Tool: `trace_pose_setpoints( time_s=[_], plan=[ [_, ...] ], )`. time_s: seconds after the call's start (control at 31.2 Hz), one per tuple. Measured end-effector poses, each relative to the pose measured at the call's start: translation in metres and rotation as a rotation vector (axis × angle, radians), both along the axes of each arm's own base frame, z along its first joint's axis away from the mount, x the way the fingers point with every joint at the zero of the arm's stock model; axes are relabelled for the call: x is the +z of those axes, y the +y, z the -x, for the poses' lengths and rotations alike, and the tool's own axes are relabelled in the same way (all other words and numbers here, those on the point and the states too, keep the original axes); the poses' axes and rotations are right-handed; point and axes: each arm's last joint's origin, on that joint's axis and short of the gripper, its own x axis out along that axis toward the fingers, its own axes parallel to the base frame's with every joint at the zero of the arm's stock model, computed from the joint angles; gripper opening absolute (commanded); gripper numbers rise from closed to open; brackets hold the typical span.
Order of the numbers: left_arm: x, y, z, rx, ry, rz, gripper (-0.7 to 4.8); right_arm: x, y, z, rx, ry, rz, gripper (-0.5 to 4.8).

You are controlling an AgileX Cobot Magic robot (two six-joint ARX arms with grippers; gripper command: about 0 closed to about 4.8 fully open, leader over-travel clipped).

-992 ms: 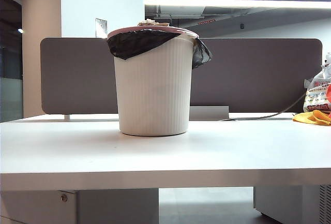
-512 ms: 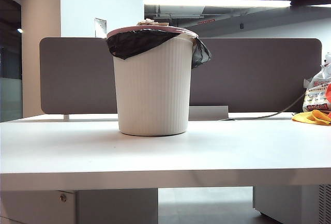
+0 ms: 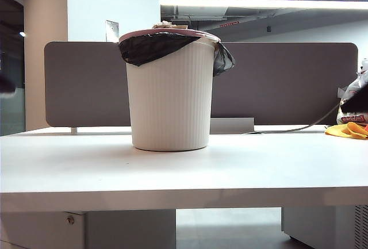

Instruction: Pick up all the trash on the table and put it in the trash can.

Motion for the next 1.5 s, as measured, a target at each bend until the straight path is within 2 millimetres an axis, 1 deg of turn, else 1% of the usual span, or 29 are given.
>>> trace_pose_setpoints(
  time_s=[0.13,0.22,0.35,0.45,0.54,0.99,1.09,1.15,1.28,1.34,1.5],
  plan=[
    [-0.011,0.002,0.000,0.045,0.012,-0.044,-0.06,-0.011,-0.001,0.001,-0.001,0.018,0.008,-0.05],
    [-0.016,0.002,0.000,0.045,0.005,-0.068,-0.06,-0.019,-0.001,0.002,-0.010,0.030,-0.013,-0.05],
    [-0.027,0.003,0.002,0.044,0.045,-0.088,-0.06,-0.027,-0.002,0.003,-0.016,0.052,-0.019,-0.05],
    [-0.027,0.003,0.002,0.044,0.047,-0.089,-0.05,-0.029,-0.002,0.004,-0.017,0.067,-0.010,-0.03],
    [-0.027,0.003,0.002,0.044,0.049,-0.085,-0.05,-0.029,-0.002,0.004,-0.018,0.068,-0.011,0.23],
    [-0.027,0.003,0.002,0.043,0.048,-0.085,-0.05,-0.029,-0.003,0.003,-0.032,0.065,-0.007,0.22],
    [-0.023,0.004,0.004,0.046,0.015,-0.069,-0.05,-0.028,-0.003,0.004,-0.035,0.055,-0.013,0.22],
    [-0.019,0.008,0.005,0.059,-0.023,-0.046,-0.05,-0.025,-0.005,0.004,-0.047,0.035,-0.027,0.22],
    [-0.010,0.021,0.007,0.130,-0.118,-0.007,-0.05,-0.021,-0.015,0.001,-0.135,-0.003,-0.050,0.22],
    [-0.004,0.031,0.008,0.215,-0.187,0.007,-0.05,-0.018,-0.023,0.000,-0.202,-0.040,-0.070,0.22],
    [0.002,0.047,0.010,0.381,-0.258,0.001,-0.05,-0.004,-0.046,0.001,-0.406,-0.196,-0.127,0.22]
  ],
)
